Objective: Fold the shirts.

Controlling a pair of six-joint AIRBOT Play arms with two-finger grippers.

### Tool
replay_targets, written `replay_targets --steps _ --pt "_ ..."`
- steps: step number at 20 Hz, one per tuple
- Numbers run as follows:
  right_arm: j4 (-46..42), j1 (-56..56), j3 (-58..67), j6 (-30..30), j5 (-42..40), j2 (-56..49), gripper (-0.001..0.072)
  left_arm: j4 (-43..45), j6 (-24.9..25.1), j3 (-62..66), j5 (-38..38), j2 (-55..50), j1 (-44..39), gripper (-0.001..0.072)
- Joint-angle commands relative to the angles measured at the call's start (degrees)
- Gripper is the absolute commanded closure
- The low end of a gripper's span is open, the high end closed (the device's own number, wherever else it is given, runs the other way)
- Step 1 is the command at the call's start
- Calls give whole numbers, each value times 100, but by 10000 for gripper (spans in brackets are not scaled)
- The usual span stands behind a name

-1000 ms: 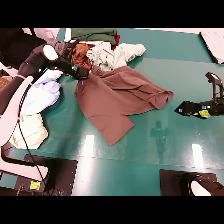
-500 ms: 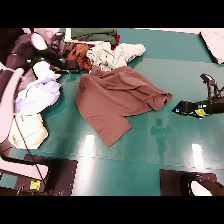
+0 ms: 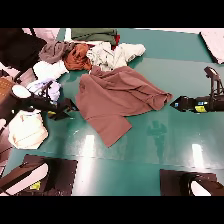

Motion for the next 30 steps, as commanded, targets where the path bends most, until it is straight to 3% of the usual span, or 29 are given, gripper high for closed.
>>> replay_targets --steps 1,4,10,12,13,14,15,19,25,28,30 --pt "20 310 7 -13 -20 90 9 -1084 407 -800 925 -37 111 11" --pt "13 608 7 11 -61 90 10 -1521 944 -800 868 -719 111 11" --pt "13 581 9 199 -275 90 31 -1803 1281 -802 1403 -1178 -271 12" --pt "15 426 9 264 -299 90 31 -2055 1281 -800 1803 -1178 -741 226" --pt "15 328 9 264 -280 90 31 -2286 1290 -789 1952 -1178 -898 361" --pt "15 214 9 264 -267 87 31 -2435 1294 -748 2050 -1176 -992 560" --pt "17 83 9 267 -260 87 31 -2457 1384 -669 2061 -1169 -1005 685" --pt "24 -164 546 490 74 -546 28 -2229 1589 11 1541 -1169 -901 684" --pt "-57 787 2347 1445 686 -2312 28 -2168 1731 308 1410 -1040 -901 684" --pt "-883 1318 3163 2387 1099 -3145 28 -2181 1952 310 1279 -1040 -901 684" --pt "-1246 1534 3611 2614 1558 -3602 29 -2186 2006 310 1285 -1040 -901 684"
